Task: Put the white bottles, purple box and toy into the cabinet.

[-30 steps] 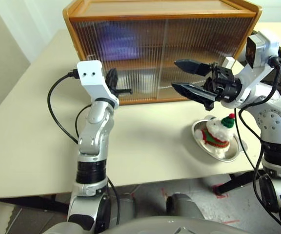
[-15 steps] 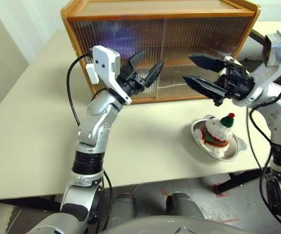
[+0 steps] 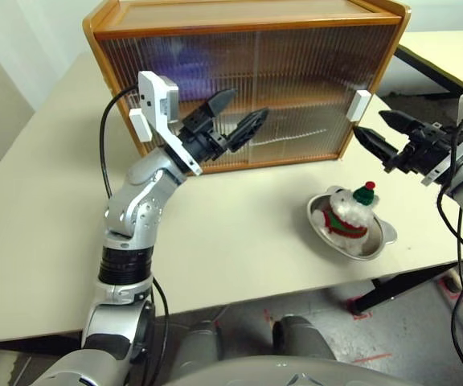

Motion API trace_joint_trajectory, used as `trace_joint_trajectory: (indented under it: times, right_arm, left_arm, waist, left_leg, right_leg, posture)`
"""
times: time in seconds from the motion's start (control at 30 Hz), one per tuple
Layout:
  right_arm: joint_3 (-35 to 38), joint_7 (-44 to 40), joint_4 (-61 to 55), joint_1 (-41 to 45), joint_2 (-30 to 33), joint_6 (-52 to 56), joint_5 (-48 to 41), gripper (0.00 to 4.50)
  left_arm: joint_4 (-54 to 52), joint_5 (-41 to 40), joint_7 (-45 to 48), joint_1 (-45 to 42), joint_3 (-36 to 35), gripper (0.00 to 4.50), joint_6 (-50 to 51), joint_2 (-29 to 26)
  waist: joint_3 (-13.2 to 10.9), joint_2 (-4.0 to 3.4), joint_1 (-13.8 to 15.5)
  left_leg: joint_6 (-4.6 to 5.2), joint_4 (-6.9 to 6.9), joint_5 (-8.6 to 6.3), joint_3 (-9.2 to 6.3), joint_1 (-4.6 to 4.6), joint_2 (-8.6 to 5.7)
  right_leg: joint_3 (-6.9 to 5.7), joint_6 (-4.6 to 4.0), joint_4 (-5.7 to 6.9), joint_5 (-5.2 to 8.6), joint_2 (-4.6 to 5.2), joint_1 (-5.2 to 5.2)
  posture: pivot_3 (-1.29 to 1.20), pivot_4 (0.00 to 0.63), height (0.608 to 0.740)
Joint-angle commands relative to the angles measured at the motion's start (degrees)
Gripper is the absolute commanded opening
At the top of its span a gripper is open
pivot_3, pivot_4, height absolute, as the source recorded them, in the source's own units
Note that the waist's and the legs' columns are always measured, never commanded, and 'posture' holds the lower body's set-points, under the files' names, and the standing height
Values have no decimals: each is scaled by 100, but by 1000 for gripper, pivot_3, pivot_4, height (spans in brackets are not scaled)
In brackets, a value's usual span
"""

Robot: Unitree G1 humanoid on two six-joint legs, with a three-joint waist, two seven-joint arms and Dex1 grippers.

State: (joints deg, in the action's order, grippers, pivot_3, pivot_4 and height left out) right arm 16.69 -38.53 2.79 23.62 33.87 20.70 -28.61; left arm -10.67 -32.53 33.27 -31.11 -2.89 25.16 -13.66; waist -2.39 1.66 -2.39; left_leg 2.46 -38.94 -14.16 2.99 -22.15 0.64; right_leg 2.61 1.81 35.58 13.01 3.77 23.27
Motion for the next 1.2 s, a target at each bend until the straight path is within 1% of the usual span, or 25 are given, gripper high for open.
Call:
trace_joint_trajectory:
  times: [0.03,0.1,0.2,0.27,0.33,0.47,0.53,0.77,1.0,1.2]
  right_arm:
    - [-35,326,491,333,-71,-195,305,4500]
    - [-19,459,794,579,-148,-235,364,4500]
    - [-89,519,1345,906,-134,-458,608,3871]
    - [-81,686,1733,1122,-137,-442,741,3224]
    - [-65,787,2031,1288,-149,-435,822,2352]
    - [-270,1056,2717,1649,-105,-520,1271,839]
    - [-276,1116,2950,1775,-82,-541,1356,39]
    - [-268,1194,3504,2190,-117,-428,1458,39]
    - [-448,1146,3678,2558,-129,-72,1580,39]
    - [-596,1169,3602,2604,-212,77,1666,39]
  left_arm:
    - [-129,19,-34,50,-25,4477,10,-78]
    - [-199,0,-88,116,-49,4477,27,-86]
    - [-329,-40,-153,226,-78,4500,66,-100]
    - [-390,-49,-204,272,-94,4500,72,-100]
    - [-417,-54,-233,291,-101,4500,66,-104]
    - [-444,-24,-335,324,-140,4500,-4,-93]
    - [-464,-17,-364,341,-142,4500,-14,-89]
    - [-503,-22,-466,398,-151,4500,-60,-57]
    - [-492,-21,-502,396,-148,4500,-102,-28]
    - [-489,-7,-549,398,-148,4500,-144,-3]
  waist:
    - [0,0,8]
    - [0,0,22]
    - [0,0,35]
    - [0,0,37]
    - [0,0,41]
    - [0,0,46]
    - [0,0,47]
    - [0,0,44]
    - [0,0,47]
    - [0,0,55]
  left_leg:
    - [1,0,0,1,0,1]
    - [1,0,1,3,0,2]
    - [2,0,1,4,-1,6]
    - [2,0,1,4,-3,6]
    - [2,1,1,4,-4,7]
    - [3,1,2,5,-3,6]
    - [4,1,2,5,-3,6]
    - [4,1,2,6,-2,6]
    - [4,1,2,7,-3,6]
    - [4,1,2,6,-4,7]
  right_leg:
    - [2,0,0,-1,0,0]
    - [6,1,-1,-3,0,1]
    - [10,0,-2,-4,1,1]
    - [11,-3,-4,-5,2,1]
    - [12,-10,-4,-10,3,2]
    - [13,-12,-3,-12,3,2]
    - [14,-13,-2,-14,4,2]
    - [17,-14,-2,-16,2,2]
    - [18,-13,-2,-18,3,2]
    - [17,-13,-3,-18,3,2]
  posture:
    - [-14,0,740]
    - [3,0,740]
    - [17,0,740]
    - [25,0,740]
    - [29,0,740]
    - [52,0,740]
    - [57,0,740]
    - [66,0,740]
    - [69,0,740]
    - [73,0,740]
